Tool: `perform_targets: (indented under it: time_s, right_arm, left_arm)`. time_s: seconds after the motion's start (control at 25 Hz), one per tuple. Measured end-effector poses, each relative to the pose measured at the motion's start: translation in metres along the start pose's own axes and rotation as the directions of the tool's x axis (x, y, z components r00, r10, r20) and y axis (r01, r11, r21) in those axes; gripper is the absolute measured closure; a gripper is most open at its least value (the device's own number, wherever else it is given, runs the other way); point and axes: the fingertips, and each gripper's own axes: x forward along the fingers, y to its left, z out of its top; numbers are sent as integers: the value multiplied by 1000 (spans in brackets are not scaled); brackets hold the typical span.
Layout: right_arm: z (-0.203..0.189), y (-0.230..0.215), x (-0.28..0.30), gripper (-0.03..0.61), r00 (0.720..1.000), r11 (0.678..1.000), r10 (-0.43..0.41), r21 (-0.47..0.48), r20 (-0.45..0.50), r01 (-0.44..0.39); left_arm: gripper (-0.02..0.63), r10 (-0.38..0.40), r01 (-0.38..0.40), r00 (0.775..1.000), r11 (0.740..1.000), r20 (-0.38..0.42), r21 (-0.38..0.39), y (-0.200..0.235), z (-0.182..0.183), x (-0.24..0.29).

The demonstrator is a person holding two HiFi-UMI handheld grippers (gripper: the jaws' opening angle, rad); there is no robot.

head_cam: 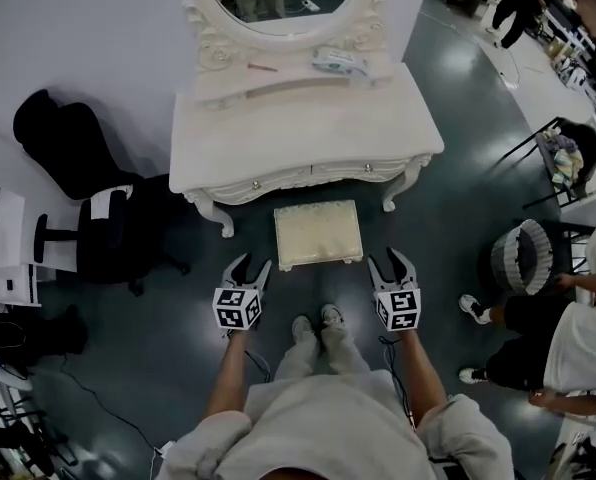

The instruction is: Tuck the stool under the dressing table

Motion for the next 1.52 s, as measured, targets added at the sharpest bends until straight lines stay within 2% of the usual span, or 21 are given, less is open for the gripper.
perform_targets:
  time_s: [0.32,0.72,1.12,1.52]
  right_arm:
    - [-23,7,7,393,999,1000,-20,16,-27,20]
    - [-66,2,24,353,998,999,27,27,-65,-26]
    - [-130,-15,38,329,991,997,58,59,-117,-51]
    - [-205,-20,63,305,982,994,73,89,-172,-58]
  left_arm:
    - [420,-3,3,1000,1000,-29,-3,20,-25,4]
    - [419,40,-42,997,999,-65,-28,19,-69,15]
    - [416,63,-71,989,996,-130,-61,3,-135,35]
    - [406,60,-71,983,996,-174,-62,11,-193,68]
